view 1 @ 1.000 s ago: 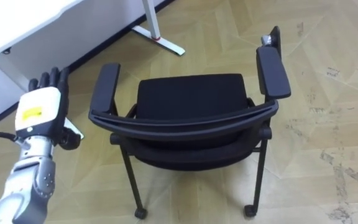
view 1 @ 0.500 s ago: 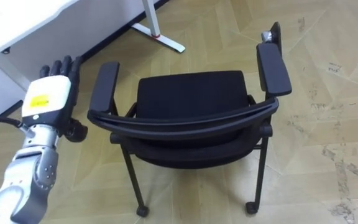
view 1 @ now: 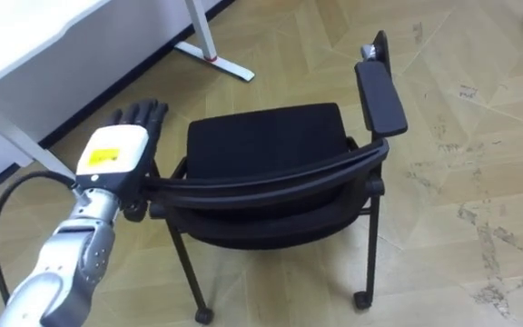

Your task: Push chair

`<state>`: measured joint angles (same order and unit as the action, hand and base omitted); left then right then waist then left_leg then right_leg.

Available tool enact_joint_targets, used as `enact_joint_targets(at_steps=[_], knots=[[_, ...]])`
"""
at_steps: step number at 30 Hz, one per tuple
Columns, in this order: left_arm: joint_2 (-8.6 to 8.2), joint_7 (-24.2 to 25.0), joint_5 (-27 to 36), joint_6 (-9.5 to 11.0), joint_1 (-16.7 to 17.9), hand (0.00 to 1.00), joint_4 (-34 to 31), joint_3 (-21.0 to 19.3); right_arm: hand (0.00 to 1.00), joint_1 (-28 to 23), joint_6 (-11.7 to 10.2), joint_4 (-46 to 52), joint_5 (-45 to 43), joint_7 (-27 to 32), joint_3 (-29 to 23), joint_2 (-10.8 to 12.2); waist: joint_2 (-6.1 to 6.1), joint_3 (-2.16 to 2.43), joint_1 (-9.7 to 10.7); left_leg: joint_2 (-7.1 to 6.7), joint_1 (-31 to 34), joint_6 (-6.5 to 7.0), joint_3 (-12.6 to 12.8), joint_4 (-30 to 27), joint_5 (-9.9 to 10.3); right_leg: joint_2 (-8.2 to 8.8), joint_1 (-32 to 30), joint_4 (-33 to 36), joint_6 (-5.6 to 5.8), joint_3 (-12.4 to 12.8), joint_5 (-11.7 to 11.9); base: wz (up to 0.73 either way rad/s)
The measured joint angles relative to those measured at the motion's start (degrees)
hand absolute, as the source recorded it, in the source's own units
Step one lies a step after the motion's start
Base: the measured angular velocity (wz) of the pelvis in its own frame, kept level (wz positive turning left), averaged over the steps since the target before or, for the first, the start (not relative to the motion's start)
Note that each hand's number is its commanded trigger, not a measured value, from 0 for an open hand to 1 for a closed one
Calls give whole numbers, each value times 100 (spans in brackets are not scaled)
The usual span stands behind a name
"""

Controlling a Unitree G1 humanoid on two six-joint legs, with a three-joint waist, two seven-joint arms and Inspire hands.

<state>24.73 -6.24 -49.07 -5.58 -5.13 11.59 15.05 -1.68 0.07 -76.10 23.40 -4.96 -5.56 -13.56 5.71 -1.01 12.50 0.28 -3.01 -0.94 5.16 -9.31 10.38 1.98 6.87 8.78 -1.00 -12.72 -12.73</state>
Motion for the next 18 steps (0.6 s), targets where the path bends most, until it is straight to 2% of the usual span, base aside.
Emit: enact_joint_targets(at_steps=[5,8,13,15,18], knots=[[-188,10,360,102,0,0,192,153,0,62,1,8,81,-3,254,-2,-50,14,-10,13,35,0,47,-8,0,-7,-58,21,-3,48,2,-5],[-190,27,464,88,-17,0,213,176,0,57,7,7,82,-14,275,-7,-33,28,0,15,25,0,81,-9,0,-8,-70,38,-4,109,4,-7],[-213,26,464,41,-56,0,384,215,0,69,93,5,80,14,273,-6,-64,12,127,14,-30,0,84,-8,0,-3,4,45,-3,83,4,3],[-340,35,455,-25,-199,0,604,217,0,68,131,20,68,60,261,-5,-52,20,136,15,-27,1,84,-12,0,-3,4,74,-3,78,4,3],[-413,87,454,-35,-388,0,927,216,0,78,132,31,42,67,239,-6,-30,36,140,22,-28,19,140,-21,-11,-1,-5,92,-3,112,4,-4]])
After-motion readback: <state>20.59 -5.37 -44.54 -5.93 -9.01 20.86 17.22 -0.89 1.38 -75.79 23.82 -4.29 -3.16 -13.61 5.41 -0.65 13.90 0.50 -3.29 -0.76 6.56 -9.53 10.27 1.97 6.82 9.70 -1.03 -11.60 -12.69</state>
